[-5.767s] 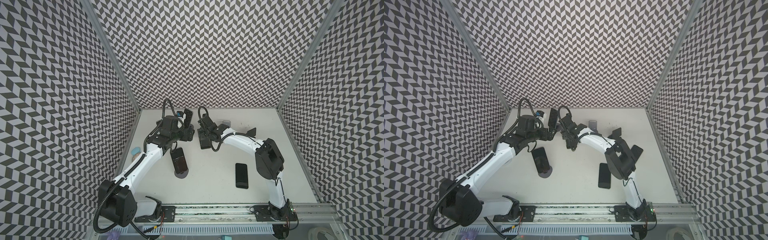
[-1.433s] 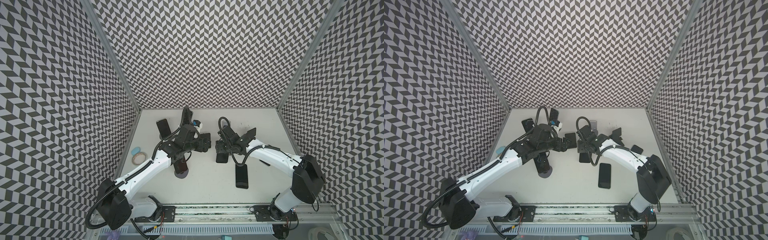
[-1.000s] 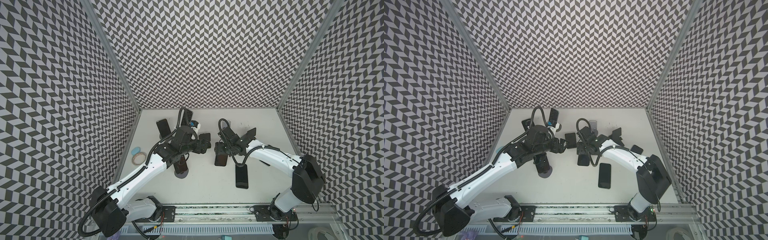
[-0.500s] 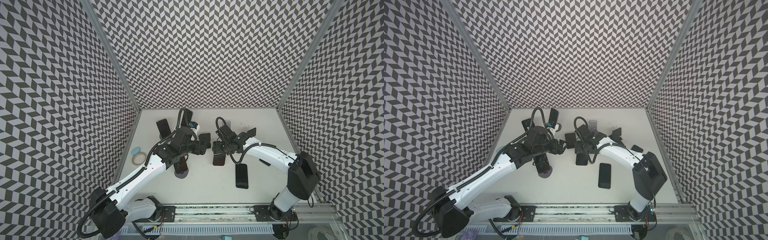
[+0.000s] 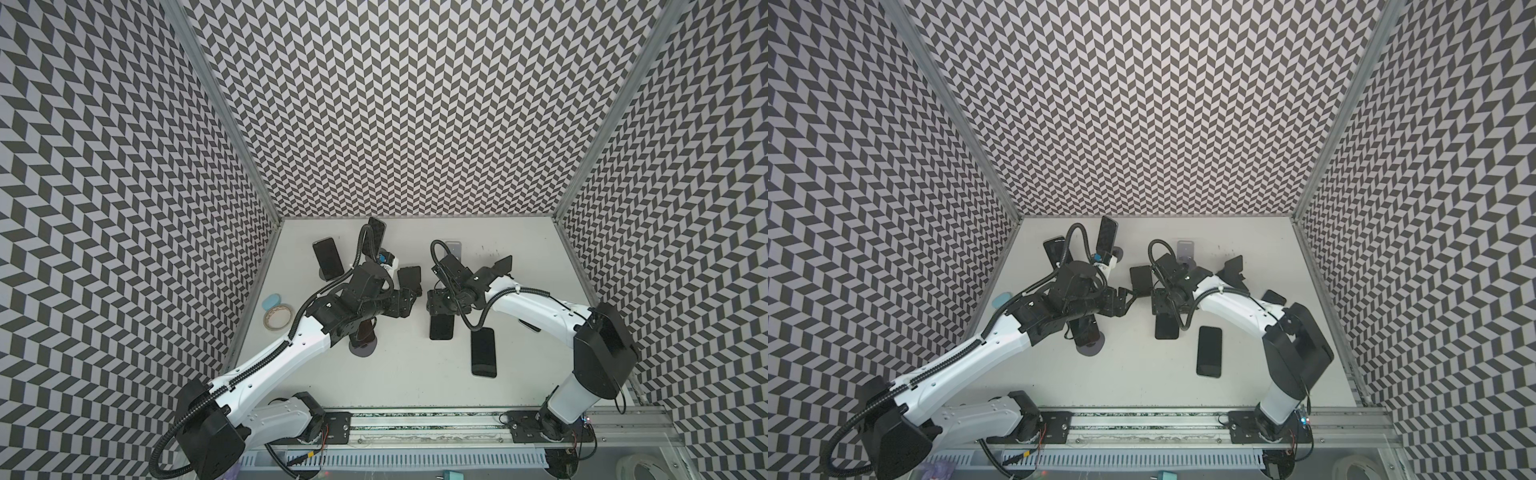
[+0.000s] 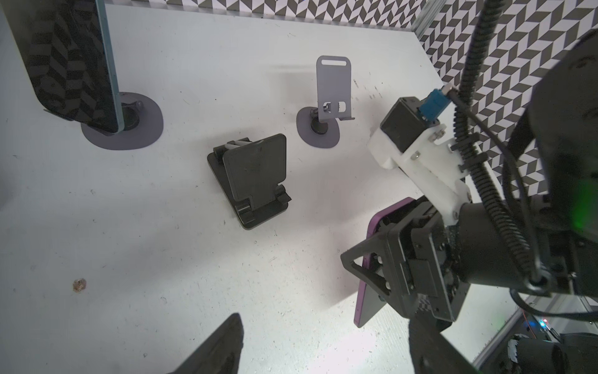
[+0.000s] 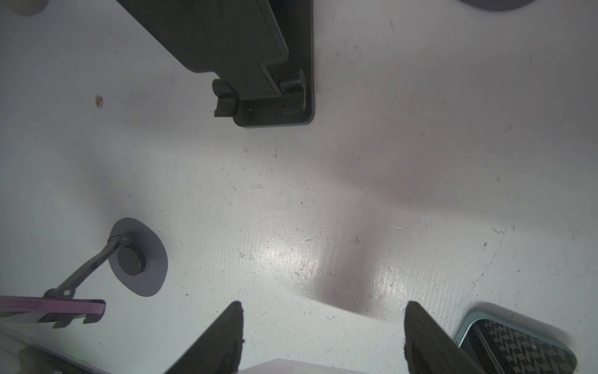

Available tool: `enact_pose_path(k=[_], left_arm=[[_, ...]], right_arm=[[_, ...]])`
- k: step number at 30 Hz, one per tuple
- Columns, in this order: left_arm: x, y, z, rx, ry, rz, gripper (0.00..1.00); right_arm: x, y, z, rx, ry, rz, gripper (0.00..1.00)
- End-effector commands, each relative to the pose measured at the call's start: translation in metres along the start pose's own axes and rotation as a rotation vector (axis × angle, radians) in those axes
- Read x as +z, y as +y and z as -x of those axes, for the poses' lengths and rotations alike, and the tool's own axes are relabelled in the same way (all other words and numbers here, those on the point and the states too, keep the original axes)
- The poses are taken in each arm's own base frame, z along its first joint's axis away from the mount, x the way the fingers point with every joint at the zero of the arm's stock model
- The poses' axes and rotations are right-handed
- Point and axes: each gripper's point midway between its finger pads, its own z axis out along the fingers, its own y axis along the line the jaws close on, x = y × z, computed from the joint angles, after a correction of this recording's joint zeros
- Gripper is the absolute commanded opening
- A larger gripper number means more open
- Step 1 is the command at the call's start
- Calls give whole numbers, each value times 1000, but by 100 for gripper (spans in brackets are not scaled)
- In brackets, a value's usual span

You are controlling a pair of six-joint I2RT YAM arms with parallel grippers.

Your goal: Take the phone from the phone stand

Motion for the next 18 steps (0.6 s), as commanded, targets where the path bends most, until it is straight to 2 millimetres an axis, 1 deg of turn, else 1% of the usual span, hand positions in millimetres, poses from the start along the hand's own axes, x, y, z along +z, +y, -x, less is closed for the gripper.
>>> enact_pose_path(k=[1, 7, 13, 14, 18], left_arm=[[3, -5, 3, 34, 8, 6, 81], [-6, -11, 13, 43, -26, -5, 81], [-9, -11, 12, 50, -33, -8, 81], [-10, -11, 13, 74, -30, -4, 81], [-15, -11, 17, 81, -42, 6, 81]], right_arm=[[7, 0, 1, -10, -9, 11, 50], [19, -1, -1, -3, 3, 4, 50], [30, -8, -4, 6, 10, -21, 50], [32, -9, -5, 6, 16, -25, 50], [39, -10, -10, 11, 38, -25, 50]])
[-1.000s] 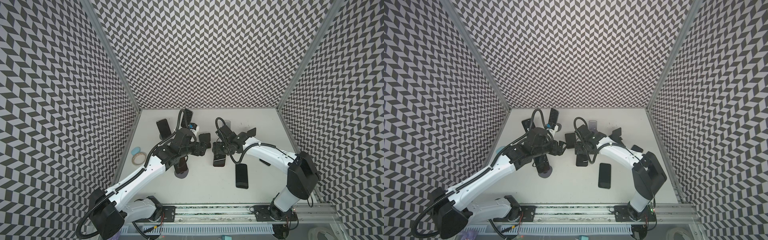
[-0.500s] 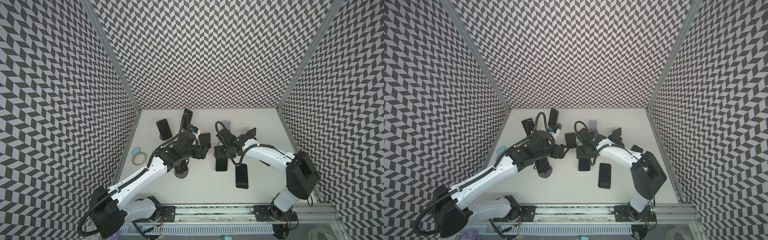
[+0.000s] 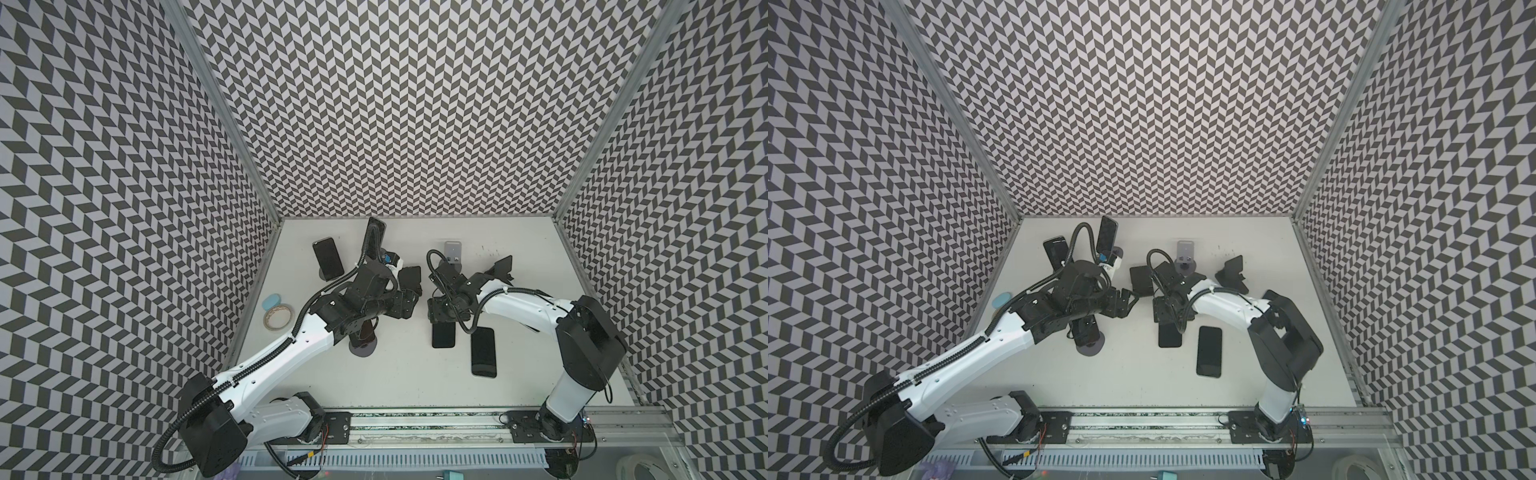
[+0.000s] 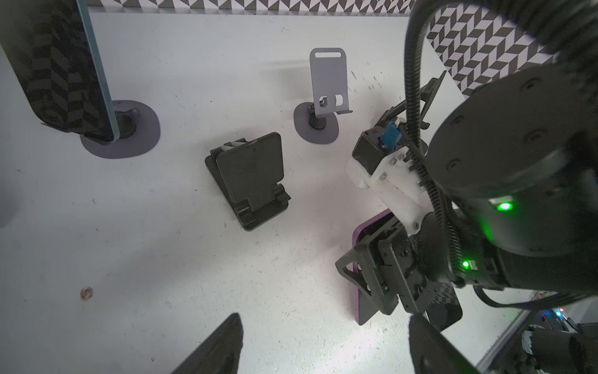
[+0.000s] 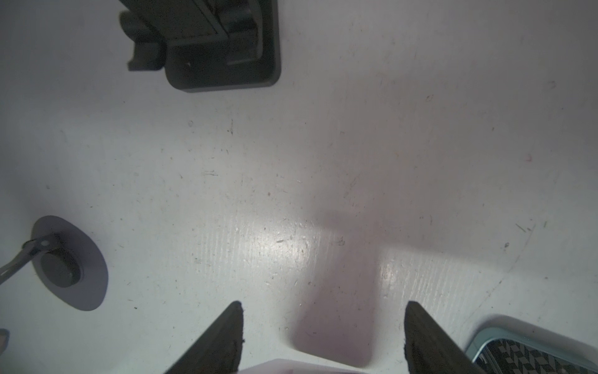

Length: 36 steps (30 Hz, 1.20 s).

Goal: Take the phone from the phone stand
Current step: 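Lower the purple-edged phone toward the table beside the teal-edged phone with the right gripper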

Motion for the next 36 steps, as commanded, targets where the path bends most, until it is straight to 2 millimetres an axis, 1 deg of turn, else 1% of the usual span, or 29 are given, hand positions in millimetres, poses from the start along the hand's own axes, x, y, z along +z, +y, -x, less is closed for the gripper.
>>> enact_pose_path(k=[1, 4, 7, 14, 20, 24, 31, 36], left_arm=[[-14, -5, 16, 24, -52, 1, 81], [-12, -5, 17, 19, -61, -5, 81], [-10, -6, 16, 28, -52, -9, 81], [-9, -2, 7, 61, -55, -6, 82], [-4, -3, 4, 78, -46, -18, 82], [-1, -5, 5, 92, -46, -25, 82], [7, -14, 15, 110, -60, -57, 82], [13, -17, 18, 125, -51, -63, 82]], right_arm=[[5, 3, 6, 16, -23, 21, 50], [7, 3, 8, 26, -27, 18, 50], [12, 0, 5, 28, -13, 2, 50], [19, -7, 1, 39, -4, -29, 50], [14, -8, 1, 63, -8, -30, 50], [12, -11, 1, 66, -12, -42, 50], [6, -17, 2, 78, -31, -68, 50], [9, -24, -4, 80, -18, -89, 50]])
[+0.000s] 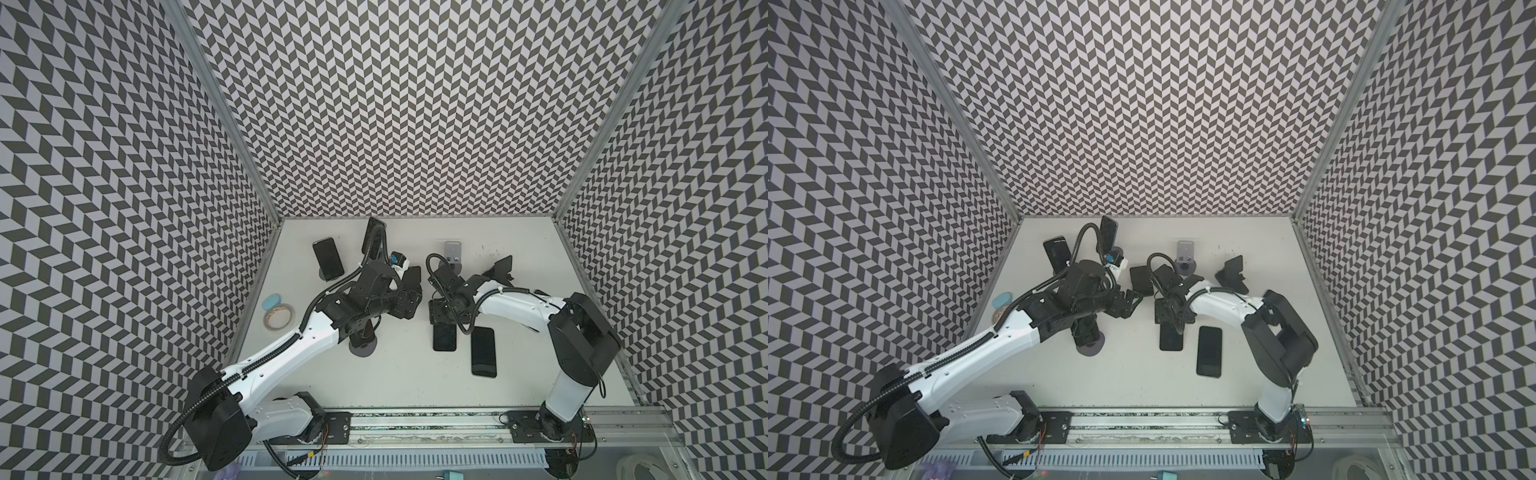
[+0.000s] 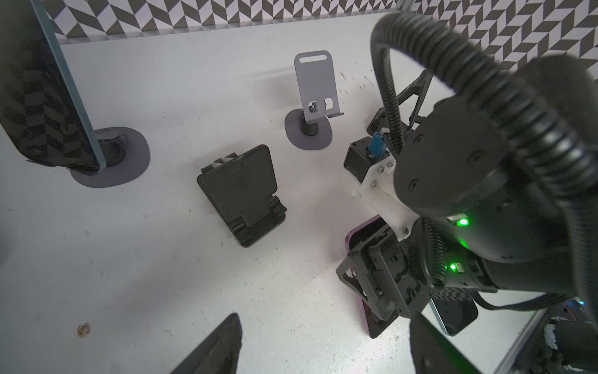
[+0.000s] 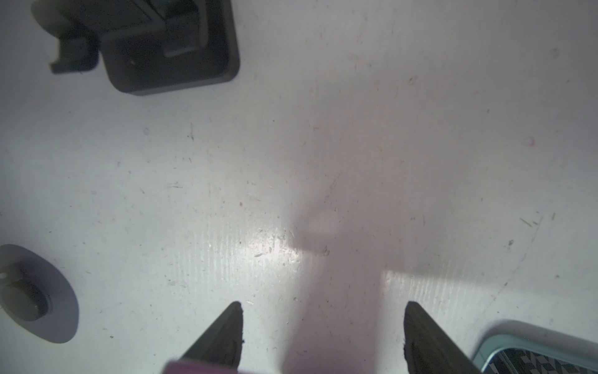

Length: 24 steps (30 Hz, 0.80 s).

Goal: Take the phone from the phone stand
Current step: 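Lower the purple-edged phone toward the table beside the teal-edged phone with the right gripper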

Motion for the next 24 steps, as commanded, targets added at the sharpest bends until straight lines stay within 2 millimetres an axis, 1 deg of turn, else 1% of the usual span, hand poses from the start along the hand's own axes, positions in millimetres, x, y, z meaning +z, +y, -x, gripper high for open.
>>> enact_pose_path(k=[1, 5, 10, 18, 24], left_arm=[[-4, -11, 20, 29, -50, -37, 82], [-2, -10, 19, 33, -44, -30, 82], [2, -8, 19, 39, -37, -22, 82], [4, -7, 22, 51, -34, -16, 82], [4, -5, 22, 50, -34, -13, 82]], right_arm=[[-2, -12, -2, 16, -19, -37, 50], [2, -15, -4, 11, -8, -43, 50], [6, -19, -1, 17, -9, -52, 50], [11, -28, 15, 45, -30, -66, 50], [17, -27, 24, 52, -30, -58, 50]])
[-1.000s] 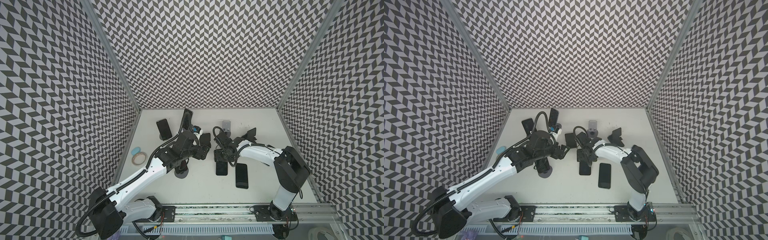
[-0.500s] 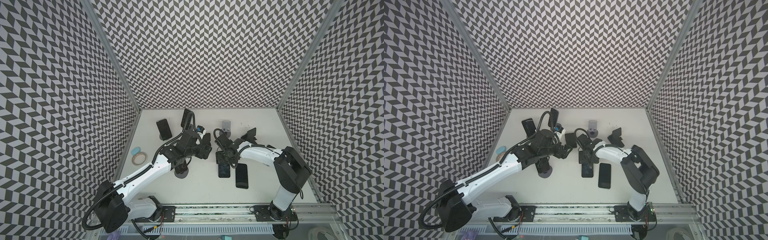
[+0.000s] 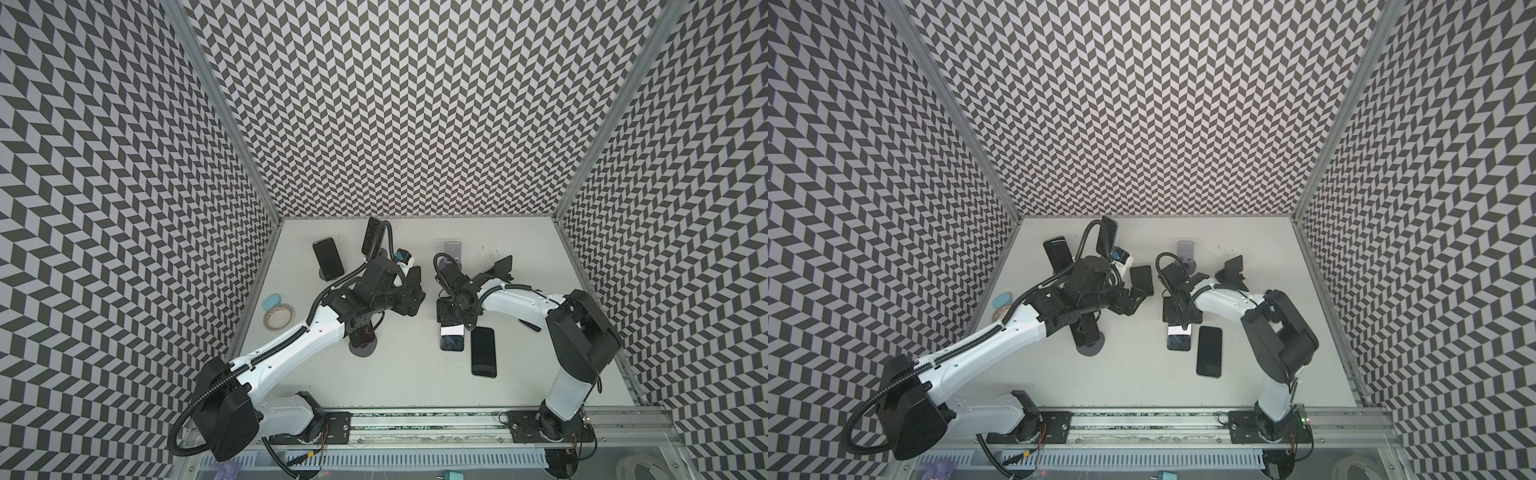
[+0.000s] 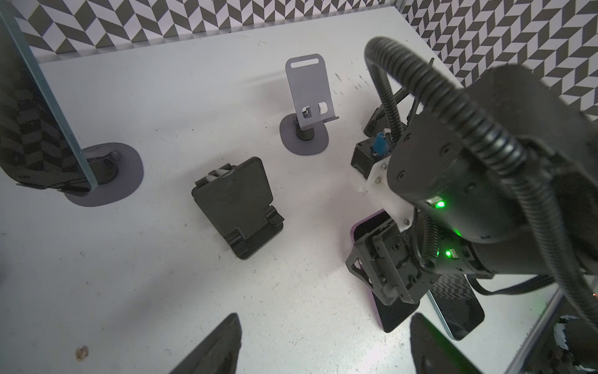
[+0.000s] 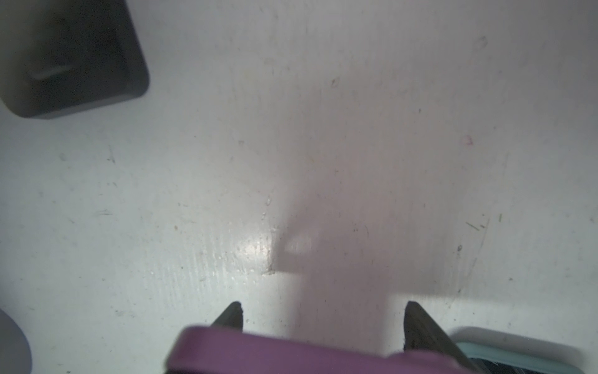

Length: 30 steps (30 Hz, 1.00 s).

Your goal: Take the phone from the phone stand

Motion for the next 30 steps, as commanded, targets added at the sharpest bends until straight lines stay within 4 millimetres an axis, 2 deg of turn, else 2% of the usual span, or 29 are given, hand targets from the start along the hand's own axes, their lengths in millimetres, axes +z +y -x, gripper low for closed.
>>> enact_pose_path(k=[1, 13, 19, 30], left_arm=[[-3, -2, 14, 14, -34, -7, 82], [-4, 4, 11, 8, -36, 8, 83], [-3, 3, 14, 14, -40, 4, 83], [-13, 5, 15, 9, -59, 15, 83]], right_arm=[[7, 1, 18, 0, -52, -10, 50], [23, -3, 19, -5, -40, -44, 52], [24, -4, 19, 0, -42, -49, 53], [24, -6, 24, 0, -54, -61, 53]])
